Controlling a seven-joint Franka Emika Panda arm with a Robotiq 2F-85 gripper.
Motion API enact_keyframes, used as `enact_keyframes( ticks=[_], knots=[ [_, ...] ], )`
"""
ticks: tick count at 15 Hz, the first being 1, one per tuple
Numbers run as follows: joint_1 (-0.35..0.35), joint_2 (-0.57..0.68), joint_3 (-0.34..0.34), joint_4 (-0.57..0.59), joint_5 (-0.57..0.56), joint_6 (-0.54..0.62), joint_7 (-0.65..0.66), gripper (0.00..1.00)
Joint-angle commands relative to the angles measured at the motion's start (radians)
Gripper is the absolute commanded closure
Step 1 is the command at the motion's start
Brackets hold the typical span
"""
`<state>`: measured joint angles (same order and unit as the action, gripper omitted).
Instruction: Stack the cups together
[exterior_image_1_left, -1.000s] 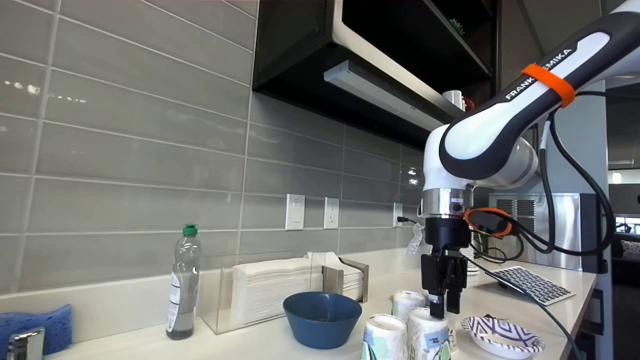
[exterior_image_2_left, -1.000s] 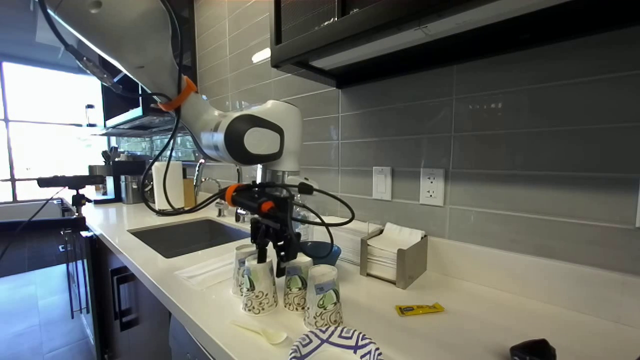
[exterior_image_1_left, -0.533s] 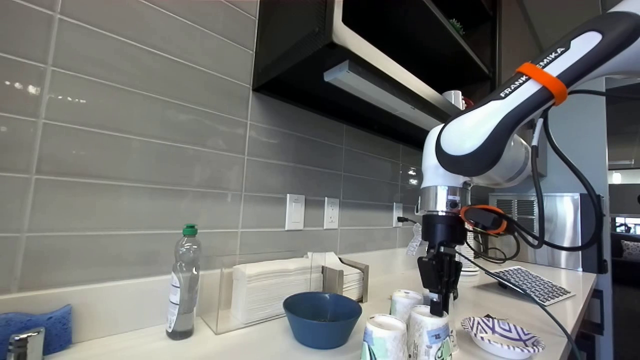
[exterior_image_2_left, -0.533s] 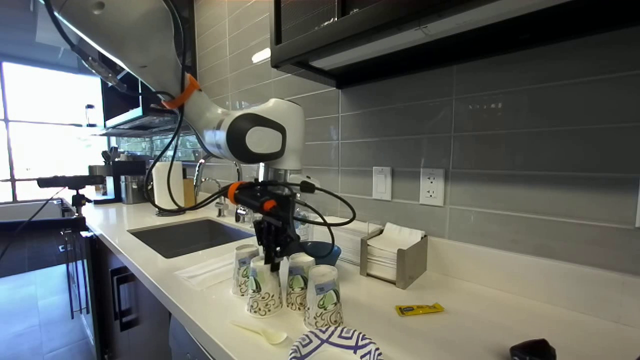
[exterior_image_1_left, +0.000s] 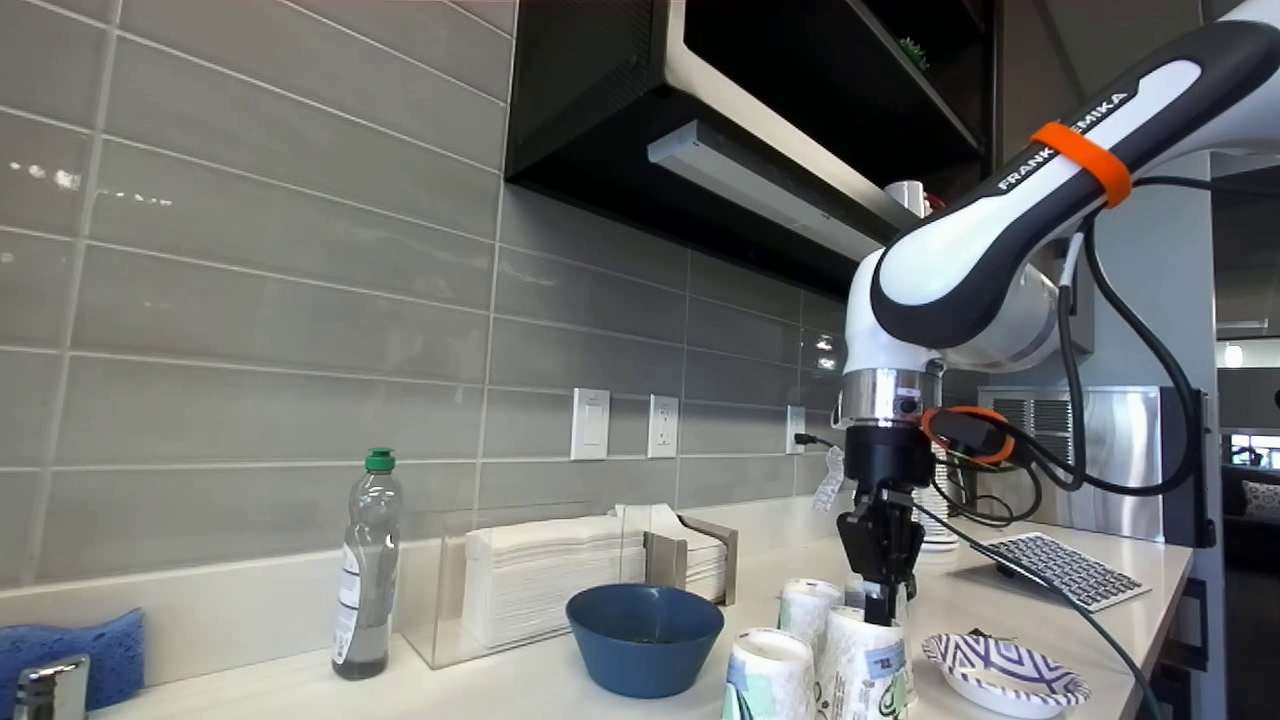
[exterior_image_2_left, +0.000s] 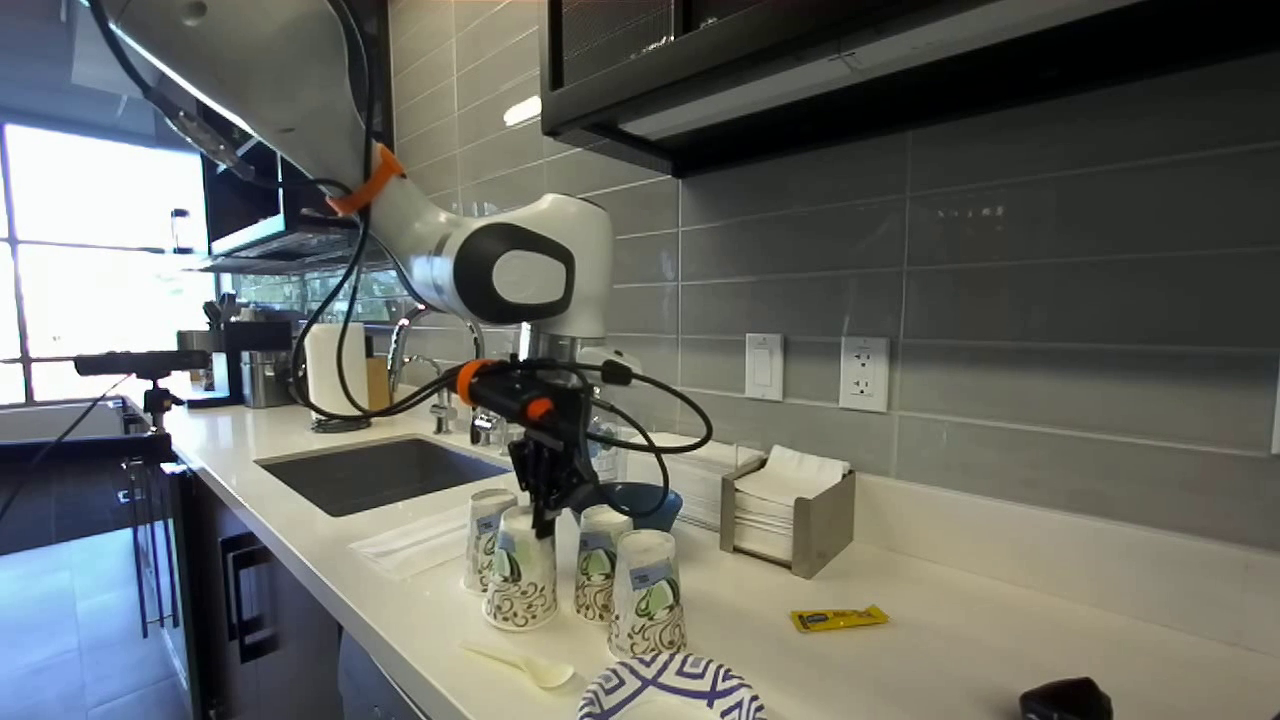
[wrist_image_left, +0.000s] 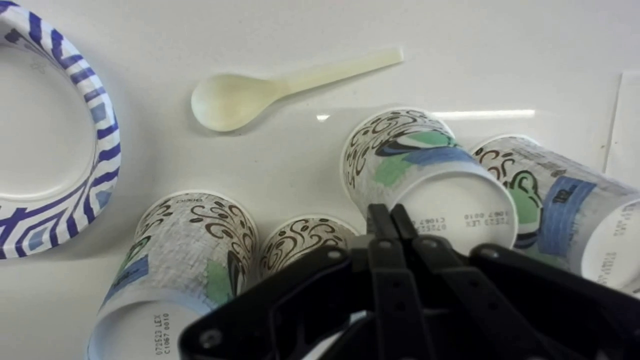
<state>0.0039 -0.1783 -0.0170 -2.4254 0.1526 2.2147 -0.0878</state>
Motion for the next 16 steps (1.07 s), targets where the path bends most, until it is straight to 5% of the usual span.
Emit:
enact_keyframes(
  ticks=[1,9,16],
  knots=[
    [-0.009,-0.062,-0.002,0.009,-0.034,-0.086,0.029,0.99],
    [-0.047,-0.203,0.025,0.142,-0.257,-0.333,0.19,0.99],
    [-0.049,-0.172,0.001,0.279,-0.302,-0.342,0.128,0.99]
  ],
)
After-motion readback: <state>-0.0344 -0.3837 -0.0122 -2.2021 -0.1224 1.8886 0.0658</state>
